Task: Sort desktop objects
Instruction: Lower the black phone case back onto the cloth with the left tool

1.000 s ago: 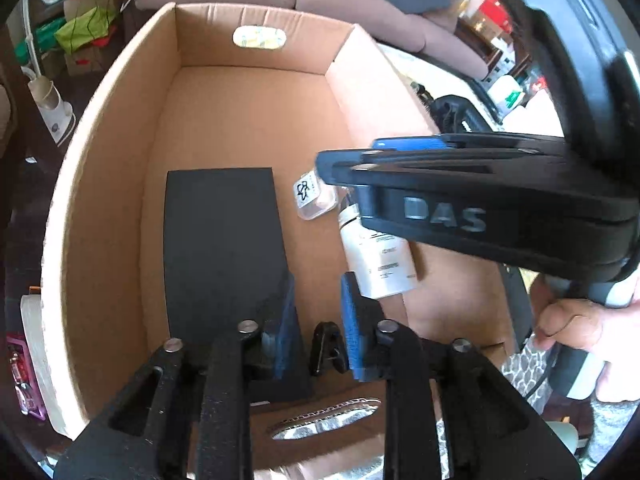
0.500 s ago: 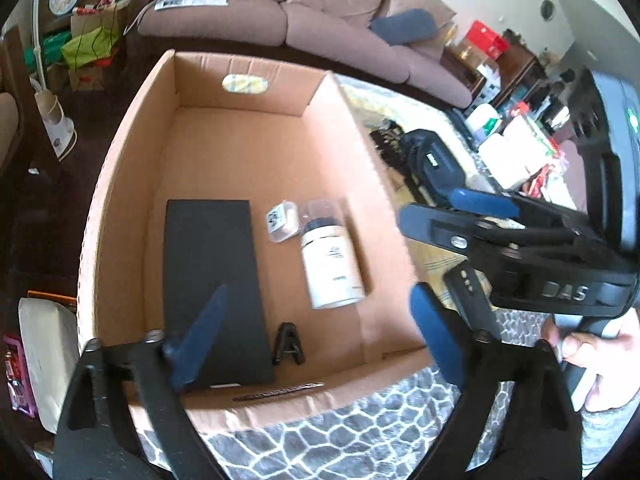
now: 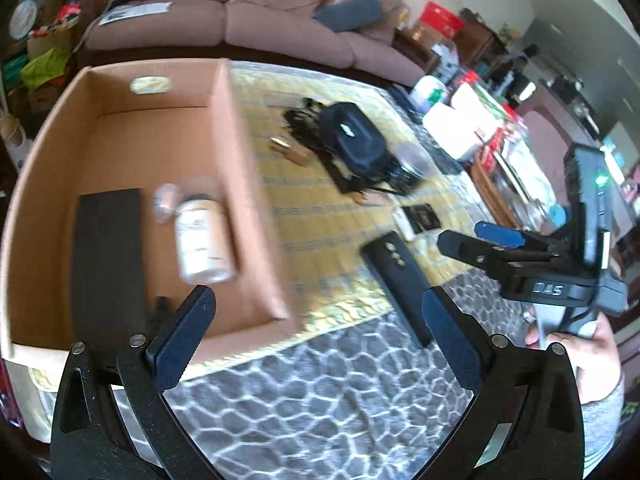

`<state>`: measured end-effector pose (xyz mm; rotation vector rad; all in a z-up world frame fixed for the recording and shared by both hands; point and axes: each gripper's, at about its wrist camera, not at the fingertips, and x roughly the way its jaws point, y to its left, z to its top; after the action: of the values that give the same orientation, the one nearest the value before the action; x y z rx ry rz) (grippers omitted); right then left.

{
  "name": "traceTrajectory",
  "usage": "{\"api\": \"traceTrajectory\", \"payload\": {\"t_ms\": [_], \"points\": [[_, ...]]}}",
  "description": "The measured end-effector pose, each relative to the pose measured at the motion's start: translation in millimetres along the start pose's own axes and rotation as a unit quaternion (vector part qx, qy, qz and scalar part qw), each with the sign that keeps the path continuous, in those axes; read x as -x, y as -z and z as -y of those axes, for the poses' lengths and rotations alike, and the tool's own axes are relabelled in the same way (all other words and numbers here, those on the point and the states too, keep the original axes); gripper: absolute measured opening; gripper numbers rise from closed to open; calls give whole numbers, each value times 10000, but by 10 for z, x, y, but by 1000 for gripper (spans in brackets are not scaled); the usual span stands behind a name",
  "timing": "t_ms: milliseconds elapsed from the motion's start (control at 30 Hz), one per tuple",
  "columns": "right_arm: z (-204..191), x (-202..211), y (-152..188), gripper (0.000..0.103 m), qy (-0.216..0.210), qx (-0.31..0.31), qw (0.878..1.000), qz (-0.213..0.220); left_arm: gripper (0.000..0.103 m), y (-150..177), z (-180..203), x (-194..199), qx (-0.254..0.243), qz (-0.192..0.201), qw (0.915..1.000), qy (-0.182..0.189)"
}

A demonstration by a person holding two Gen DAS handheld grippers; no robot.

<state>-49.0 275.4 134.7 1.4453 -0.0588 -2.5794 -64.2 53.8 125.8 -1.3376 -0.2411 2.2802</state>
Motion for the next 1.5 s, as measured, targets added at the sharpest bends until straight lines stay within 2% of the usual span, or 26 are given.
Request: {"api": "traceTrajectory", "payload": {"t_ms": [167, 300, 400, 533, 733, 833, 1033, 1200, 1267, 1500], "points": [[550, -28, 280, 103, 141, -574, 9983, -14, 103, 131, 476, -251, -348, -166, 9992, 78], [937, -64, 424, 103, 225, -952, 9952, 31, 103, 259, 783, -618, -466, -405, 9981, 48], [1152, -70, 486, 103, 346, -1150, 9927, 117, 103, 294, 901, -976, -197, -497, 9985, -82], [1432, -77, 582, 103, 300, -1573, 9865, 329, 103, 292, 979, -1395, 218, -534, 9980, -253], [1737, -129, 704, 103, 425, -1890, 9801, 427, 103, 258, 1220, -1881, 50, -616, 9942, -884], [1844, -177, 763, 103, 317, -2043, 9775, 415, 103, 266, 1337, -2046, -66, -556, 9903, -1272], [1914, -131, 760, 103, 381, -2088, 9759, 506, 103, 356, 1529, -2245, -437, -440, 9768, -2049], [1886, -156, 751, 103, 473, -1994, 9777, 449, 101, 388, 1505, -2218, -360, -397, 9776, -2035], [1868, -160, 745, 103, 486, -1954, 9785, 445, 92, 373, 1499, -2188, -384, -379, 9785, -1990], [1826, -186, 716, 103, 500, -1922, 9790, 471, 84, 349, 1290, -1938, -269, -393, 9899, -1337]]}}
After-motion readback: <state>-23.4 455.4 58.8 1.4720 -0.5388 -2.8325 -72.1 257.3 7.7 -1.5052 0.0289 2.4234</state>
